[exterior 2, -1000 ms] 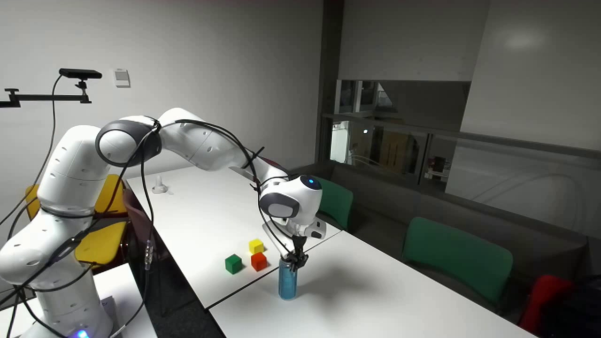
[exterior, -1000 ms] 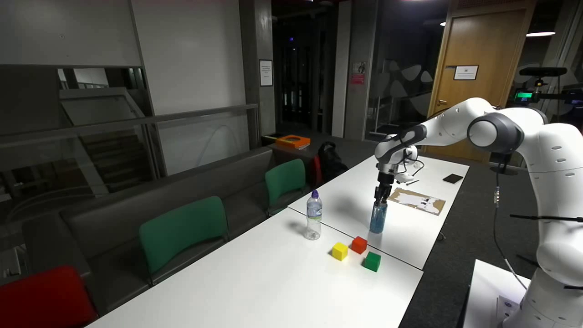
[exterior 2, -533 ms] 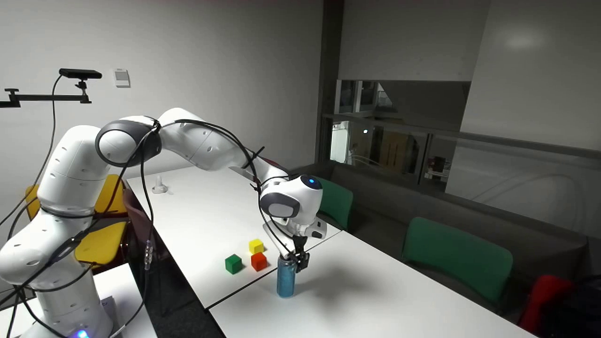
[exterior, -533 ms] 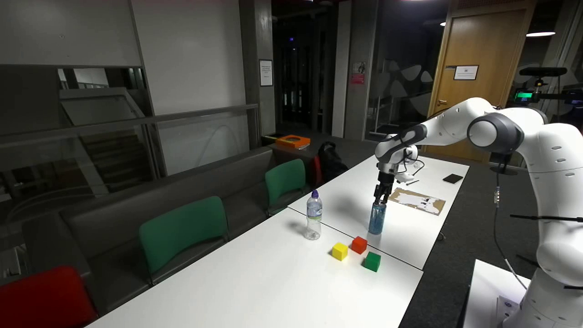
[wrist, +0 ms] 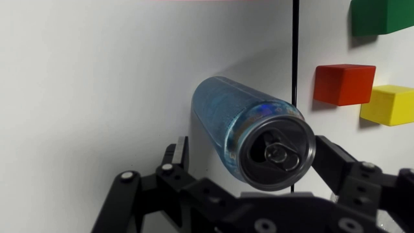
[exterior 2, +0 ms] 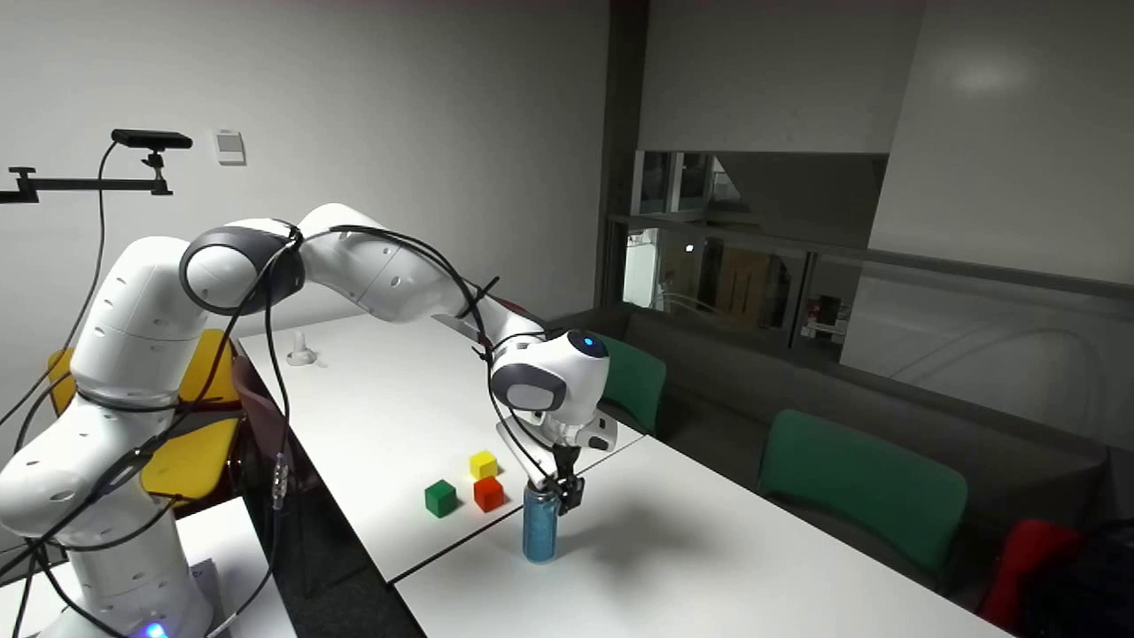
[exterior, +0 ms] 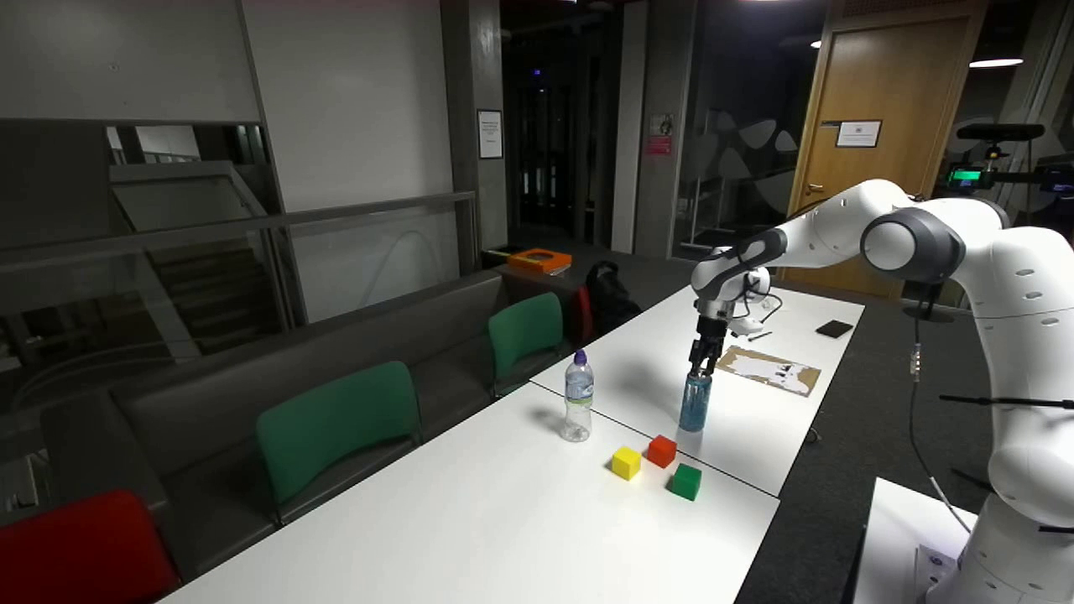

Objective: Move the blue can to the right

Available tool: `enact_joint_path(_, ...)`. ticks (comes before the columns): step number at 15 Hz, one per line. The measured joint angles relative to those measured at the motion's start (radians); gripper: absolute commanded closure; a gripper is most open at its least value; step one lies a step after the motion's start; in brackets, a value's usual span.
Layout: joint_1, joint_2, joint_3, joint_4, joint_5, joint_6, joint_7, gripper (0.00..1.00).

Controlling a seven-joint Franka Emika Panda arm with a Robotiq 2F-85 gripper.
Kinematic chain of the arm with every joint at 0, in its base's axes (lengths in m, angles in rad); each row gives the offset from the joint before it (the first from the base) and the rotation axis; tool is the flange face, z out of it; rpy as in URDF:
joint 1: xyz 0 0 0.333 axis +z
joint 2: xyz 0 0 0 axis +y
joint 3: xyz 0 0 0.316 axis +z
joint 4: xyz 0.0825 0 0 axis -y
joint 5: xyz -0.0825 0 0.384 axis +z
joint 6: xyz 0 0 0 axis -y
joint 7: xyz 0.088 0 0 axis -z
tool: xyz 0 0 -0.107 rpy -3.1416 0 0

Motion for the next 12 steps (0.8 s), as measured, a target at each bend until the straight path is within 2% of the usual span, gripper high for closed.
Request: enact_joint_path(12, -0.025, -0.055, 0.0, 0.014, 0.009, -0.008, -0.004, 0.0)
